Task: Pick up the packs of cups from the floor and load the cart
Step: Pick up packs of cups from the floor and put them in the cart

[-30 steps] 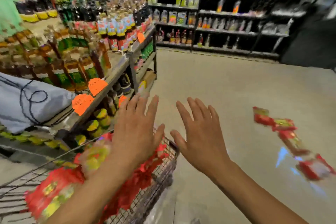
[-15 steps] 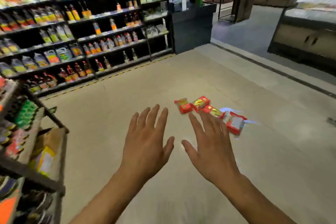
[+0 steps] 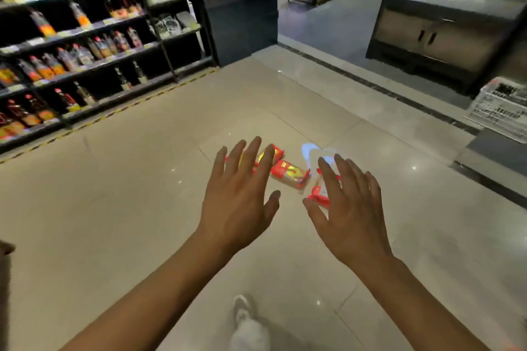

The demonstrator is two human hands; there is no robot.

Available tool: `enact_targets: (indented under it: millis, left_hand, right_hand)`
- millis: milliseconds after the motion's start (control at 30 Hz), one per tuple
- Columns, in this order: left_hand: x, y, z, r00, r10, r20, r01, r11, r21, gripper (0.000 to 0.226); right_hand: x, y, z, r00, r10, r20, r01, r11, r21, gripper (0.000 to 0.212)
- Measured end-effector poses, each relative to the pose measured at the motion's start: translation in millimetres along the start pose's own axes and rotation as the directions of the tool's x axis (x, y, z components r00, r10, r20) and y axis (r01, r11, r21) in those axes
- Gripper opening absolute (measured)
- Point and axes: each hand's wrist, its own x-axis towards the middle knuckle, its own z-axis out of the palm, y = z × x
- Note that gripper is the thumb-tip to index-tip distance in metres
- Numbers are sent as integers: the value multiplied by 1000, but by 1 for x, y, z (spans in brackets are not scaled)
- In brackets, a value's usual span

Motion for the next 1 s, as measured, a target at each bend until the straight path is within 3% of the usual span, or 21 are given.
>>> enact_targets:
  millis: [167,333,600,833,1000]
  left_hand:
    - [103,-43,73,998,26,50,-24,998,-52,76]
    - [225,-82,145,987,116,108,-97,981,-165,73]
    - [421,-85,301,893,339,294,-307,940,-153,75]
    - [547,-33,546,844,373,385,-345,928,-143,80]
    - [570,-2,775,744,345,572,-330,934,-134,81]
  right_hand:
    - [107,23,45,999,32,-9,-32,997,-63,69]
    - [219,53,90,988,135,77,-122,982,-144,70]
    - [364,156,188,922,358,147,-339,931,-136,70]
    - [475,297,394,822,474,315,-460,879,-125,73]
    - [505,389,582,711,535,457,-537,832,-138,75]
